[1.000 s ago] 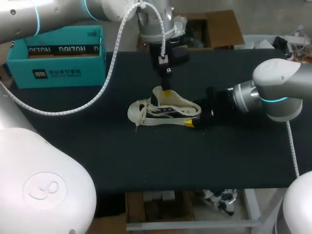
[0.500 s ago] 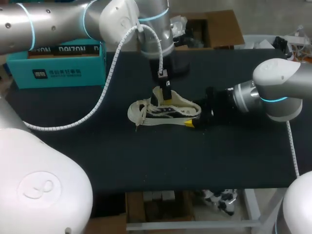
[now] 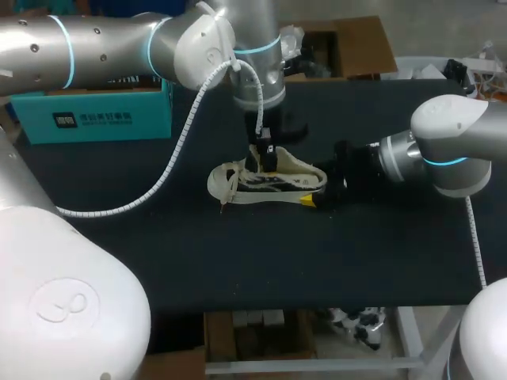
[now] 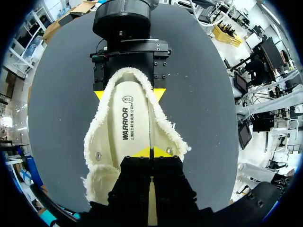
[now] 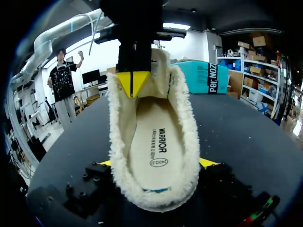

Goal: Open the shoe tongue, take the insole out of the shoe, put the insole back into the shoe, and pack the shoe into the shoebox

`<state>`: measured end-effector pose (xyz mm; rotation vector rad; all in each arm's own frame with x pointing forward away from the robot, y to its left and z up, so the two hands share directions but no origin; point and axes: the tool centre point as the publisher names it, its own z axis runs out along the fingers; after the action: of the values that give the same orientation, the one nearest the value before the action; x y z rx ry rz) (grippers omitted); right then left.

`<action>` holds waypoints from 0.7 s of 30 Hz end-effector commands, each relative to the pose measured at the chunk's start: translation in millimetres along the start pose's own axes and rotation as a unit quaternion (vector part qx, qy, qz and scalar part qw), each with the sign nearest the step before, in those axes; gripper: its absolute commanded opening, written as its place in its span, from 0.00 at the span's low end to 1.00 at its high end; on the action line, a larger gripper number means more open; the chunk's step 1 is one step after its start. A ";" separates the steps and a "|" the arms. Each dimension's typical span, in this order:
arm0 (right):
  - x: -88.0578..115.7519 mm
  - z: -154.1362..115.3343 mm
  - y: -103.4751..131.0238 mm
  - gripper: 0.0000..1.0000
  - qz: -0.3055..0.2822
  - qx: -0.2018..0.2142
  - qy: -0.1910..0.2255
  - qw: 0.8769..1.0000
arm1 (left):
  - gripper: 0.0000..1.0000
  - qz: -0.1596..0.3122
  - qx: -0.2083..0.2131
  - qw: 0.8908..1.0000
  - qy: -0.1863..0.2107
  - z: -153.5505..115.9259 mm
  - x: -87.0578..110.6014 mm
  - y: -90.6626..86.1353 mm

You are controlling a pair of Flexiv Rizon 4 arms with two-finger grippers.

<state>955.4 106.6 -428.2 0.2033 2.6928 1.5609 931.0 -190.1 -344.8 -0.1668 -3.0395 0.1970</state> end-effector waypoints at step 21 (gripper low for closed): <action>-3.9 1.1 -3.8 0.00 0.000 -0.002 0.001 1.000 | 0.00 -0.004 -0.013 0.999 0.045 45.7 7.1 7.6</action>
<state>955.3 106.7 -428.2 0.2028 2.6929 1.5609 928.8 -186.7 -388.1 -0.1634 -2.9339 0.1457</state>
